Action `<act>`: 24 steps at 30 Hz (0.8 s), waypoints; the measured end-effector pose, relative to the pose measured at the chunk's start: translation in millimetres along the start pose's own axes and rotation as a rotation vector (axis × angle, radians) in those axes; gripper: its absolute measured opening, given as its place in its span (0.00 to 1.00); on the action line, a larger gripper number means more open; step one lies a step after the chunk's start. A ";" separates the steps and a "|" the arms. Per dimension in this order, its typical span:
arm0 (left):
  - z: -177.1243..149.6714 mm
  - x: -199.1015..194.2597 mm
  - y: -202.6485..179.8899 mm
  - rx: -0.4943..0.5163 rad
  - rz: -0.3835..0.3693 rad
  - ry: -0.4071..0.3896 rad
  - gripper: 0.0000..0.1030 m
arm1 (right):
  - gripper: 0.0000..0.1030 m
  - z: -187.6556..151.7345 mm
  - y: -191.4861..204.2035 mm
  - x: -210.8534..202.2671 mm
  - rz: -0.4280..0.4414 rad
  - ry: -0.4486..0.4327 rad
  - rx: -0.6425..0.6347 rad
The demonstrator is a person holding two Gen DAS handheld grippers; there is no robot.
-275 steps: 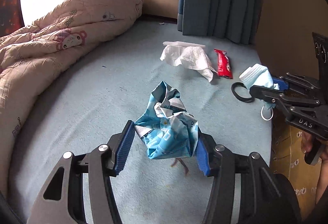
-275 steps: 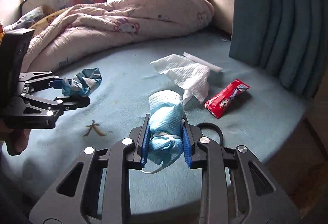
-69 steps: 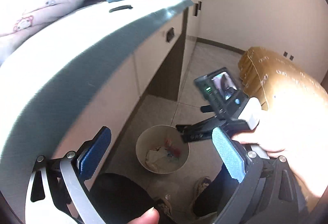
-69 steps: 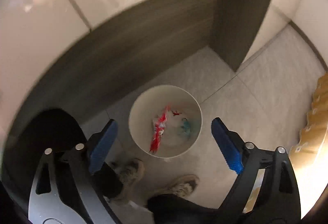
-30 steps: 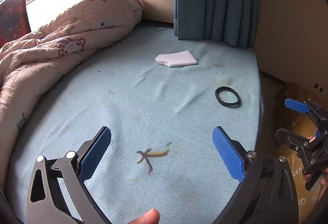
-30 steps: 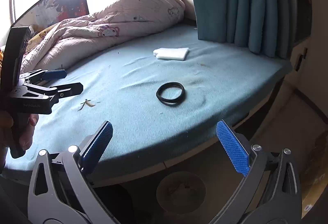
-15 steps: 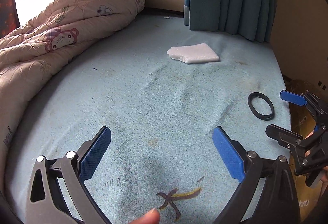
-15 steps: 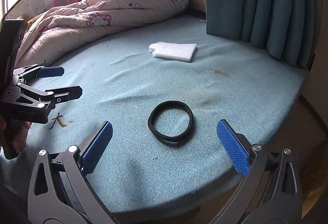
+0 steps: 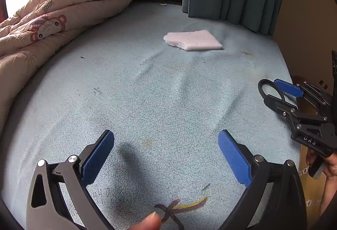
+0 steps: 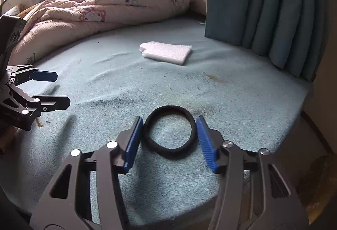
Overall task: Collect trash
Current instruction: 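Bring both tools back over the mattress toward the black ring, then close the right tool on the black rubber ring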
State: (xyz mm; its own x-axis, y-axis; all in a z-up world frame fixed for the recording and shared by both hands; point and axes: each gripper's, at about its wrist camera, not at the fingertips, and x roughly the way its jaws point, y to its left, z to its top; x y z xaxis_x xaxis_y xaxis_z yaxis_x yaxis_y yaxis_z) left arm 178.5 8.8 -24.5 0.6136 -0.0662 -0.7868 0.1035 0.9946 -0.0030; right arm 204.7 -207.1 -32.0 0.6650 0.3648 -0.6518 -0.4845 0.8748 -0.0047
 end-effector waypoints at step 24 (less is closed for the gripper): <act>-1.3 -6.1 -2.7 -0.009 -0.055 -0.011 0.94 | 0.08 -14.5 18.6 -29.8 -0.009 0.042 0.012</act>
State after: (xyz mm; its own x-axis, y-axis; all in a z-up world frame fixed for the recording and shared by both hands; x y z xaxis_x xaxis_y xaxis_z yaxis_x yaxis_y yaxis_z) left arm 173.5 6.5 -20.5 0.6156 -0.1212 -0.7787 0.1304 0.9901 -0.0510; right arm 167.6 -206.4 -23.7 0.6445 0.3434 -0.6831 -0.4717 0.8817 -0.0018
